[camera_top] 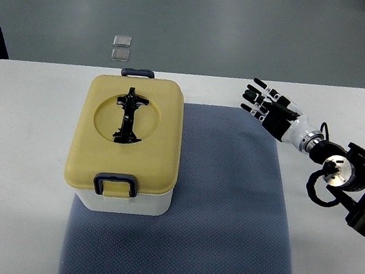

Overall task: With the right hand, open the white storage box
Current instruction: 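Raise the right hand and swing it toward the yellow lid, then lower the right hand onto the lid and grasp the black handle, then lift the yellow lid off the white box with the right hand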

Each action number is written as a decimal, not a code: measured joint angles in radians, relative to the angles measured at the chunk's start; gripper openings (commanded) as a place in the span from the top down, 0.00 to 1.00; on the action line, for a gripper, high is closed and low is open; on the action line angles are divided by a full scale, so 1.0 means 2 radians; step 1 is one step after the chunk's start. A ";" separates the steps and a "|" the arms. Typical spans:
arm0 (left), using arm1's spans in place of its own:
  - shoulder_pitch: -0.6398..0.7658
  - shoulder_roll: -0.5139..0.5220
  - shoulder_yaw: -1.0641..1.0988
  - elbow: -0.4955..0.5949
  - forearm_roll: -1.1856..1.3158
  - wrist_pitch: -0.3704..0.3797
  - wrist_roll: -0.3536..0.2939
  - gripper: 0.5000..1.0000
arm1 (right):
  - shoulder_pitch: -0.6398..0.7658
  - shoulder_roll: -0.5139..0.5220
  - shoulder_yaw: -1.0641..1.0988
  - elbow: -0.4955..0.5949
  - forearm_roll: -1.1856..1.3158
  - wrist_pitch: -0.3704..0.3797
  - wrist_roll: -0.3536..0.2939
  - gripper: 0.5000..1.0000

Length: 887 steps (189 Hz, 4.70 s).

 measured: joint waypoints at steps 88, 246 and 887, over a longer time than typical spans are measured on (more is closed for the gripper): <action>-0.003 0.000 0.002 0.001 0.000 0.001 -0.001 0.00 | 0.015 -0.005 0.000 -0.001 -0.003 0.003 0.001 0.14; -0.004 0.000 0.002 0.001 0.000 0.001 -0.001 0.00 | 0.112 -0.023 -0.002 0.008 -0.274 0.006 0.082 0.14; -0.004 0.000 0.002 0.001 0.000 0.001 -0.001 0.00 | 0.379 -0.055 -0.121 0.154 -0.842 -0.062 0.220 1.00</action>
